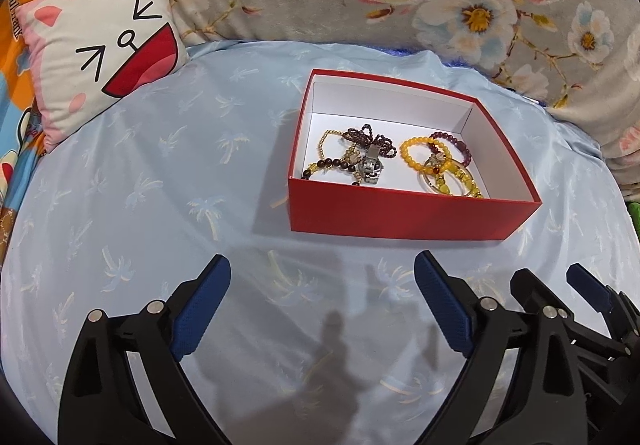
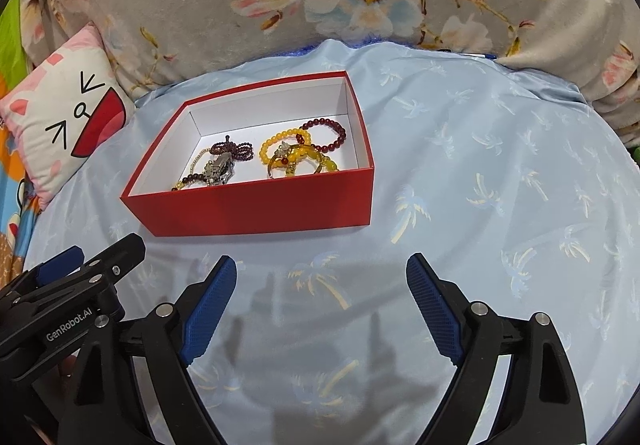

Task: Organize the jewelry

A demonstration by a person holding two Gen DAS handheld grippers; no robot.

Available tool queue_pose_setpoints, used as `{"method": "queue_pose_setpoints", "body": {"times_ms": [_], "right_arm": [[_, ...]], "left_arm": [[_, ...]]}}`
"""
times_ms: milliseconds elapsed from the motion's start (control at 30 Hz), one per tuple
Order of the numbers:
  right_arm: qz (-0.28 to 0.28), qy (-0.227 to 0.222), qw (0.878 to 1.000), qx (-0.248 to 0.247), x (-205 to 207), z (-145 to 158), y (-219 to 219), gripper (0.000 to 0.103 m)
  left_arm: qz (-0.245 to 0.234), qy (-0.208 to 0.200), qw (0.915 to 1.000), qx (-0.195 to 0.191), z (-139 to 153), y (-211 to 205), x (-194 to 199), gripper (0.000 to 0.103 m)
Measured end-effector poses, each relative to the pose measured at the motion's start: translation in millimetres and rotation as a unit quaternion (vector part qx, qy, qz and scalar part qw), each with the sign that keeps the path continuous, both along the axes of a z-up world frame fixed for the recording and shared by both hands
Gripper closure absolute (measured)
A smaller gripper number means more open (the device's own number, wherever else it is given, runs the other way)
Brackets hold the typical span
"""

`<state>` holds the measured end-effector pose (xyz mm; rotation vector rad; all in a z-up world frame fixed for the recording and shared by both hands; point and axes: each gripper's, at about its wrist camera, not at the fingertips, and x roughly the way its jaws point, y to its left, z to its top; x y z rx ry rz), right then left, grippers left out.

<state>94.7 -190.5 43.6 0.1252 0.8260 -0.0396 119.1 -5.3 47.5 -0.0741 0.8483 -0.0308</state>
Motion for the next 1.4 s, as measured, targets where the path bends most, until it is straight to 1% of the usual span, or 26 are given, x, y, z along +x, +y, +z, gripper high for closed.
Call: {"method": "queue_pose_setpoints", "body": {"times_ms": [167,433,867,1400], "right_arm": [[0.000,0.002,1.000,-0.009,0.8,-1.1,2.2,0.019],[-0.004,0.000,1.000,-0.001,1.4,-2.2,1.1,0.019],[-0.006,-0.005,1.000,-0.007,2.0,1.2,-0.1,0.019],[-0.006,-0.004,1.000,-0.005,3.9,1.7,-1.3,0.019]], "left_arm": [[0.006,0.001,1.0000,0.000,-1.9,0.4,-0.5,0.014],[0.007,0.001,1.0000,0.002,-1.6,0.1,0.4,0.014],[0.009,-0.006,0.9999,0.010,2.9,-1.1,1.8,0.014],[0.011,0.000,0.9999,0.009,0.8,-0.1,5.1,0.014]]}}
